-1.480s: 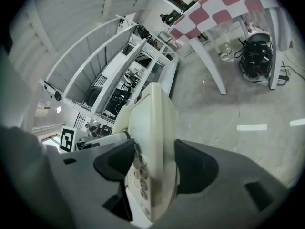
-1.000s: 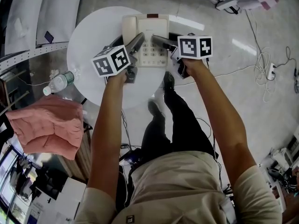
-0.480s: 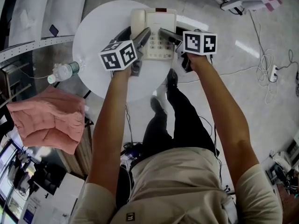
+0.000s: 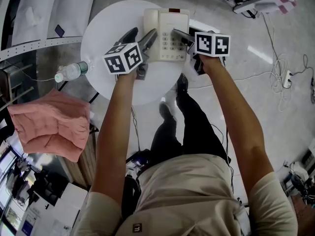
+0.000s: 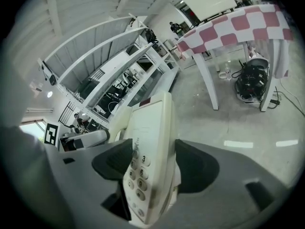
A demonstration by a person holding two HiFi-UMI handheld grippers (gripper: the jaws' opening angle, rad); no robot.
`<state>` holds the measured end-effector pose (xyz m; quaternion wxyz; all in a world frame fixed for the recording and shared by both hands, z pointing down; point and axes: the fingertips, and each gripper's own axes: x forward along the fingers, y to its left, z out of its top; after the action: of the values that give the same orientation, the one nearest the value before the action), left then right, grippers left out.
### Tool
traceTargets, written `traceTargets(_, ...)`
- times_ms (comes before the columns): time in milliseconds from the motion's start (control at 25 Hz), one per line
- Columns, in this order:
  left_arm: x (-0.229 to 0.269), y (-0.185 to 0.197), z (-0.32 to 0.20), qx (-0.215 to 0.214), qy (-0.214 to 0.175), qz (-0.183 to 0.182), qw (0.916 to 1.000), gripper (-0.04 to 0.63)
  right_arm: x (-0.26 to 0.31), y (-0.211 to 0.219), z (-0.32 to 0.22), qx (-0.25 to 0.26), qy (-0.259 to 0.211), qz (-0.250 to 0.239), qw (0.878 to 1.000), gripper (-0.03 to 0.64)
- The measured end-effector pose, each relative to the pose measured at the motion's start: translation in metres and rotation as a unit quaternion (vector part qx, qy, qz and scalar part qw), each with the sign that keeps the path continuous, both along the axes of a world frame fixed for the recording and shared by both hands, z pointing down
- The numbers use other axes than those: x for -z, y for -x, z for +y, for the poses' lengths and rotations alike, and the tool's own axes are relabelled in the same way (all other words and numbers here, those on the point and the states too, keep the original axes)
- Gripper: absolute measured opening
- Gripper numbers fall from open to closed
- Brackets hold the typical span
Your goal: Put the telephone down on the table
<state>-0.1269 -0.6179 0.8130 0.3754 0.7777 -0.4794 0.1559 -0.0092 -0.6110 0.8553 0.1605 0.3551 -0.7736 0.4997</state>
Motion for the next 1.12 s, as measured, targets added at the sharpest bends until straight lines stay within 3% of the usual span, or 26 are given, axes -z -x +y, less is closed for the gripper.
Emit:
traceTargets(560,0.054,0.036,0.028,0.017,-0.027,0.01,0.9994,0.322,0.032,-0.015,0.01,-0.036,-0.017,0.048,0.998,0.273)
traceTargets(680,0.087,0.051,0.031,0.029,-0.057,-0.001,0.9979,0.322,0.051,-0.025,0.01,-0.053,-0.033,0.059,0.996,0.273)
traceTargets(920,0.166,0.066,0.049,0.044,-0.121,0.016,0.9915,0.32,0.112,-0.041,0.022,-0.081,-0.083,0.073,0.991,0.254)
traceTargets(1120,0.241,0.067,0.074,0.03,-0.183,0.031,0.9822,0.219,0.19,-0.036,0.04,-0.077,-0.154,0.063,0.983,0.154)
